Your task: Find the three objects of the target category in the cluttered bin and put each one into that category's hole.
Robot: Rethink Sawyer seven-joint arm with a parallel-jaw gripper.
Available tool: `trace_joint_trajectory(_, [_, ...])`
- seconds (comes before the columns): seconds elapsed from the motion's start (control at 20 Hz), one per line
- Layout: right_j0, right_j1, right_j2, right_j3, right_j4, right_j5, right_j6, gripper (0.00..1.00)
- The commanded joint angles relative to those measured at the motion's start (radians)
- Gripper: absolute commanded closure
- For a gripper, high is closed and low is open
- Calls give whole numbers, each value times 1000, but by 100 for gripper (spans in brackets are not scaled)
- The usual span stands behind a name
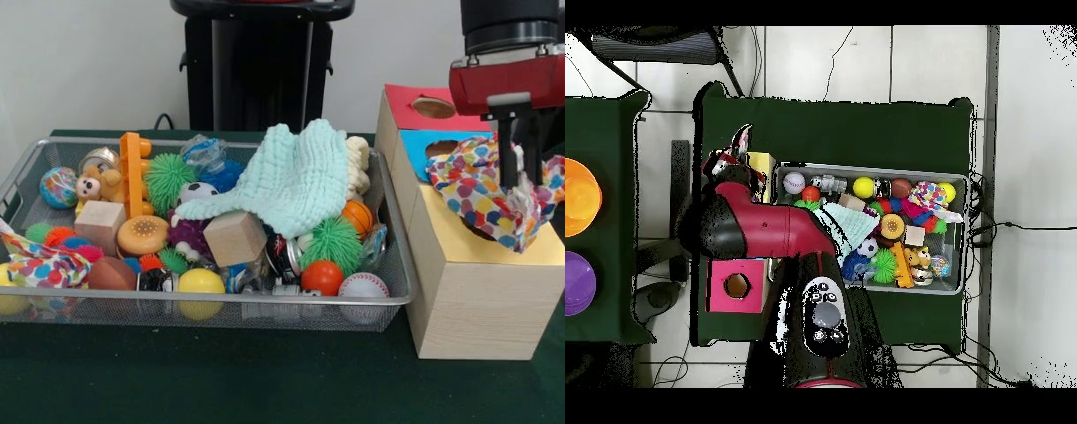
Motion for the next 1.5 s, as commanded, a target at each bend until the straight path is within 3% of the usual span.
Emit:
trace_joint_trajectory(0.05, [7,59,-26,8,-49,2,67,0])
trace_joint_trajectory(0.25, [27,61,-57,-5,-44,6,67,0])
trace_joint_trajectory(0.75, [23,20,-41,12,-24,63,73,0])
trace_joint_trajectory(1.15, [4,-88,-18,-6,-8,231,33,0])
trace_joint_trajectory(1.5, [-14,-104,-12,29,-20,234,42,0])
